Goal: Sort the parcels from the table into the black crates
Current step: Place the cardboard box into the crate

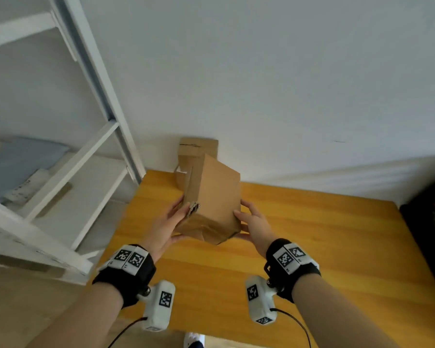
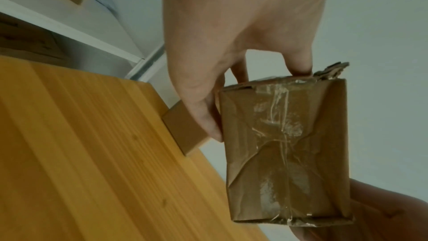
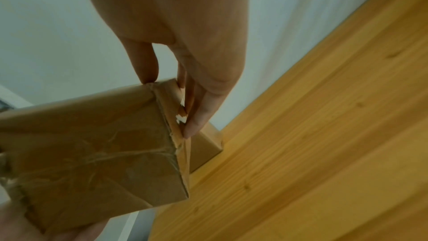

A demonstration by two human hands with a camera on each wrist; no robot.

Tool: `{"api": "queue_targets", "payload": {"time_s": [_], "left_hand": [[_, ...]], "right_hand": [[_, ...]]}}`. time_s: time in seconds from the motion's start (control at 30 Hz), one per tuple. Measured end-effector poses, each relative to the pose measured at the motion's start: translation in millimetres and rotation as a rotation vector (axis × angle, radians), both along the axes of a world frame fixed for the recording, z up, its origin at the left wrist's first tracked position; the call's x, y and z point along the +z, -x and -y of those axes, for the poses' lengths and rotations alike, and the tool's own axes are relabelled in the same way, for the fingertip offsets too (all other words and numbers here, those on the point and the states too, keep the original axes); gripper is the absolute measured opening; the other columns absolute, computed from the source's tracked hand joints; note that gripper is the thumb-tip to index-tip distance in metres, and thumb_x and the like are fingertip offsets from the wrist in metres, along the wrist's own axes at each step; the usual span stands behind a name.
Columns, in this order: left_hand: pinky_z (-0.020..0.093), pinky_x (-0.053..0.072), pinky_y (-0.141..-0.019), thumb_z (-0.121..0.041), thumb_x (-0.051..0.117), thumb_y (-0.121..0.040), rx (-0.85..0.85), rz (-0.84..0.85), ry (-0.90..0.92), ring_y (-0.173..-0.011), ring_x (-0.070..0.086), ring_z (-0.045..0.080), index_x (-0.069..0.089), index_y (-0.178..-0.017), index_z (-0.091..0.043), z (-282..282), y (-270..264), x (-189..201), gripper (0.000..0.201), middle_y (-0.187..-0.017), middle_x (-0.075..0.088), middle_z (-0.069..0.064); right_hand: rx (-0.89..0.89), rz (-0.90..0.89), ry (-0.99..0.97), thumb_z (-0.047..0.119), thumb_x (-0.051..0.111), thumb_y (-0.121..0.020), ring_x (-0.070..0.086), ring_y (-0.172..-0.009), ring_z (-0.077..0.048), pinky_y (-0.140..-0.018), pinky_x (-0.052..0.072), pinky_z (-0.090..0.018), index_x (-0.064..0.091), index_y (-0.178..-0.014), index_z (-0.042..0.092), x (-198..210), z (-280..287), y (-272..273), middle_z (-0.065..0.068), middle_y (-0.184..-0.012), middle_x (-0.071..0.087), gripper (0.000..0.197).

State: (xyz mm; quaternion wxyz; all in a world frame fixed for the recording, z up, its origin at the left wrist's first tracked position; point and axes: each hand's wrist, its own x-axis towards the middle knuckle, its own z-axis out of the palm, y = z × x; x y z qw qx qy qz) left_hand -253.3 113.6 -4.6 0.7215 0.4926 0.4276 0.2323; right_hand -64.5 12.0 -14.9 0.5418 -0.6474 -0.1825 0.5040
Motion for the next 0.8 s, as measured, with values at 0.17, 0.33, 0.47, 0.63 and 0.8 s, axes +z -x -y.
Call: {"api": "queue_targets", "payload": {"time_s": [0.17,0.33,0.47,0.63,0.8], "left_hand": [[0.041,0.054,-0.082,-0.055,0.053,-0.081,-0.056,-0.016,-0.106,-0.106,0.064,0.022,0.054,-0.13,-0.031,56,-27,18,0.054,-0.117,0.067,0.0],[0.038,0.055,-0.078,-0.057,0.042,-0.091,-0.028,0.001,-0.152,-0.099,0.064,0.024,0.06,-0.12,-0.024,89,-46,43,0.048,-0.113,0.067,0.001],[0.032,0.051,-0.078,-0.061,0.034,-0.092,-0.047,-0.052,-0.248,-0.104,0.06,0.024,0.059,-0.122,-0.025,102,-57,59,0.053,-0.119,0.063,0.0],[0.037,0.041,-0.092,-0.067,0.028,-0.087,-0.09,-0.113,-0.345,-0.109,0.05,0.019,0.059,-0.111,-0.032,109,-69,74,0.053,-0.119,0.059,-0.007],[0.041,0.027,-0.113,-0.072,0.034,-0.083,-0.209,-0.144,-0.409,-0.13,0.04,0.012,0.042,-0.141,-0.03,107,-76,81,0.072,-0.142,0.045,-0.011]], "right_hand": [[-0.092,0.004,-0.048,0.028,0.047,-0.1,0.056,-0.113,-0.022,-0.091,0.05,-0.04,0.051,-0.126,0.012,10,62,-22,-0.007,-0.122,0.059,0.031],[-0.077,0.055,-0.114,0.011,0.038,-0.102,0.049,-0.125,-0.019,-0.103,0.041,-0.041,0.056,-0.121,0.015,24,106,-38,-0.004,-0.13,0.056,0.027],[0.042,0.244,-0.101,-0.028,0.033,-0.078,0.04,-0.134,-0.019,-0.1,0.04,-0.04,0.046,-0.136,0.016,33,122,-46,-0.002,-0.141,0.048,0.074],[0.015,0.348,-0.16,-0.013,0.064,-0.08,0.042,-0.127,-0.012,-0.108,0.038,-0.04,0.042,-0.142,0.02,49,131,-53,0.009,-0.134,0.05,0.074],[-0.11,0.29,-0.223,0.008,0.07,-0.084,0.059,-0.112,-0.014,-0.09,0.051,-0.031,0.055,-0.132,0.017,60,126,-59,0.004,-0.128,0.06,0.051]]}}
